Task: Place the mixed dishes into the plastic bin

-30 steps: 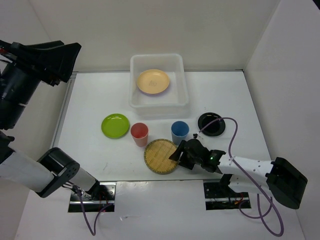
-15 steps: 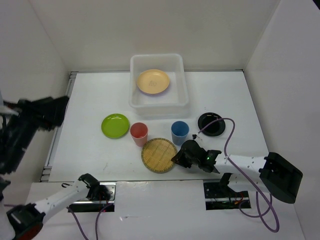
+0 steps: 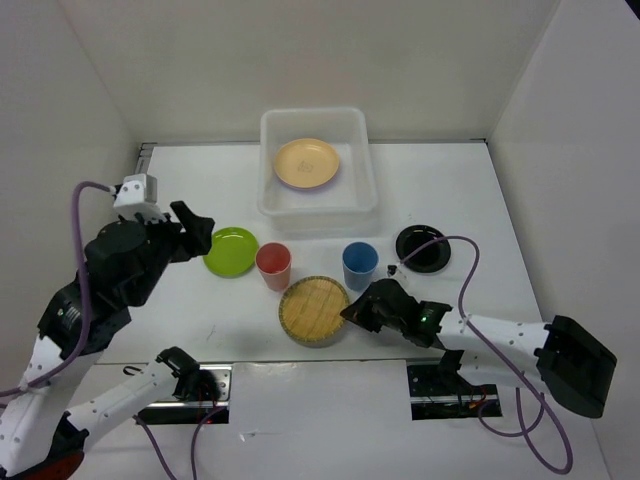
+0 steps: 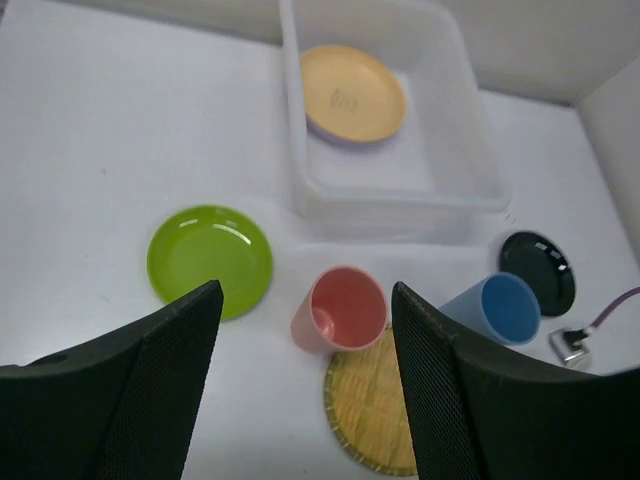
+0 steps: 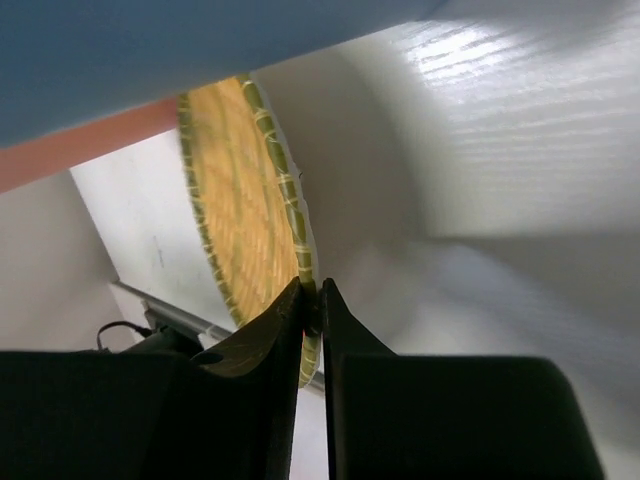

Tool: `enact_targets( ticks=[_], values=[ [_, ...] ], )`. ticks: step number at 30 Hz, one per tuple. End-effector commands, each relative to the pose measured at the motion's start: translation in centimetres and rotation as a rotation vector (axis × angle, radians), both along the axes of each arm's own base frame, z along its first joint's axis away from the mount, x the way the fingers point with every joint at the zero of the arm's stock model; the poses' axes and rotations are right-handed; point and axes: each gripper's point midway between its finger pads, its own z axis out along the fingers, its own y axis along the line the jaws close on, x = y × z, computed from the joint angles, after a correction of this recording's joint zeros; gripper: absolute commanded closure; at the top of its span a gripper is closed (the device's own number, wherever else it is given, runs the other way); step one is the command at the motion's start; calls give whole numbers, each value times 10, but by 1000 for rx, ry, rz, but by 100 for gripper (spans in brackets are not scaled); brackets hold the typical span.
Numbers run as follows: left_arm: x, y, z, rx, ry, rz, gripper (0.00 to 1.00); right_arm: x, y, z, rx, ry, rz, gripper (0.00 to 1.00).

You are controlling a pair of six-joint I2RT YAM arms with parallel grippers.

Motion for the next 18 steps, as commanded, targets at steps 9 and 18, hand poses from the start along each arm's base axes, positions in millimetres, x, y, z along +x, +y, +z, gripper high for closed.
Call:
enact_targets(
  ticks=[9, 18],
  values=[
    [12, -6, 20, -45, -58, 14, 22, -30, -38, 51, 66, -90, 42, 100],
    [21, -2, 34, -5, -86, 45, 21, -59, -37, 91, 225, -137, 169, 100]
  ],
)
